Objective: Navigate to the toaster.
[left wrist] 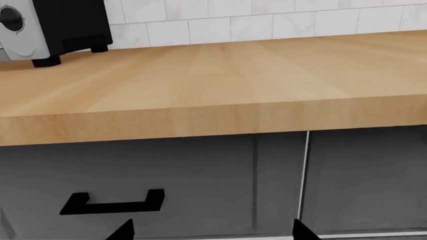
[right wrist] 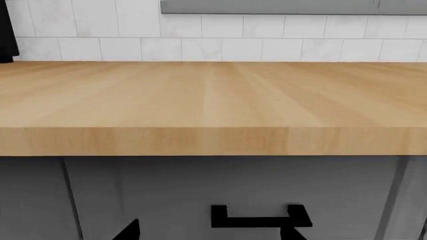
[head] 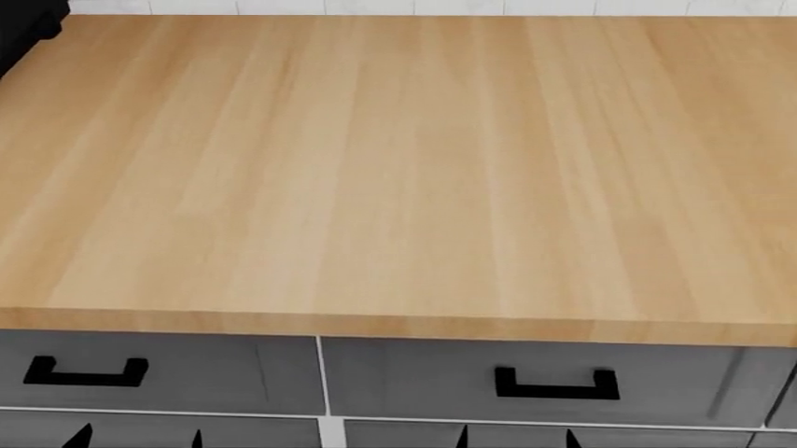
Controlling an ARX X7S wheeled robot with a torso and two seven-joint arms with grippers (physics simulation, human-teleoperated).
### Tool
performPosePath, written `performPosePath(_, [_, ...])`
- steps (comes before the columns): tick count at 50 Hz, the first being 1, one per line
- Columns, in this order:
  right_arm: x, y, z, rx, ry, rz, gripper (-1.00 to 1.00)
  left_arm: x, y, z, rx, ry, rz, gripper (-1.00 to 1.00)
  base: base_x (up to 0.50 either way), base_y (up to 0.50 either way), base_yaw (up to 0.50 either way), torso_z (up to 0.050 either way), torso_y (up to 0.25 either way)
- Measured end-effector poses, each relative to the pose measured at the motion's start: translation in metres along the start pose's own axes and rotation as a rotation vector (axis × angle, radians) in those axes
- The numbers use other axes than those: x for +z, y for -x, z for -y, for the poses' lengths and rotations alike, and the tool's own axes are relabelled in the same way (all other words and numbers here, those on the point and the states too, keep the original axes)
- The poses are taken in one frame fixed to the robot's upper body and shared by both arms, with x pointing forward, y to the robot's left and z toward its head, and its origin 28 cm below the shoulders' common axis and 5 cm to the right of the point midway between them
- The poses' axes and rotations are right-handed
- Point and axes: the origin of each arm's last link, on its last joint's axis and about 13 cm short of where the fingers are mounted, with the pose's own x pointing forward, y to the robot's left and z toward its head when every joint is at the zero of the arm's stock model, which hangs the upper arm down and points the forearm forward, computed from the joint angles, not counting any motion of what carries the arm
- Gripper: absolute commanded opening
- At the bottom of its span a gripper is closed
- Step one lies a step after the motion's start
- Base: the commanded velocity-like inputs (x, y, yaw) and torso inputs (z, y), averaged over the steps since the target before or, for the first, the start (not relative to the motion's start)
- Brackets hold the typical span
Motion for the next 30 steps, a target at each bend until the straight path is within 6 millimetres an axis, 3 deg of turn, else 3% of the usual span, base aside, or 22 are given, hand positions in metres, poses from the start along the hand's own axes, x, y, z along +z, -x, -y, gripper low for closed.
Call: performPosePath(30, [0.0002, -0.0008, -0.0003, -0.001, 0.002, -0.004, 1.00, 0.0001, -0.0003, -0.0001, -0.001, 0.001, 0.001, 1.00, 0.00, -0.39, 0.00, 0.000, 0.000])
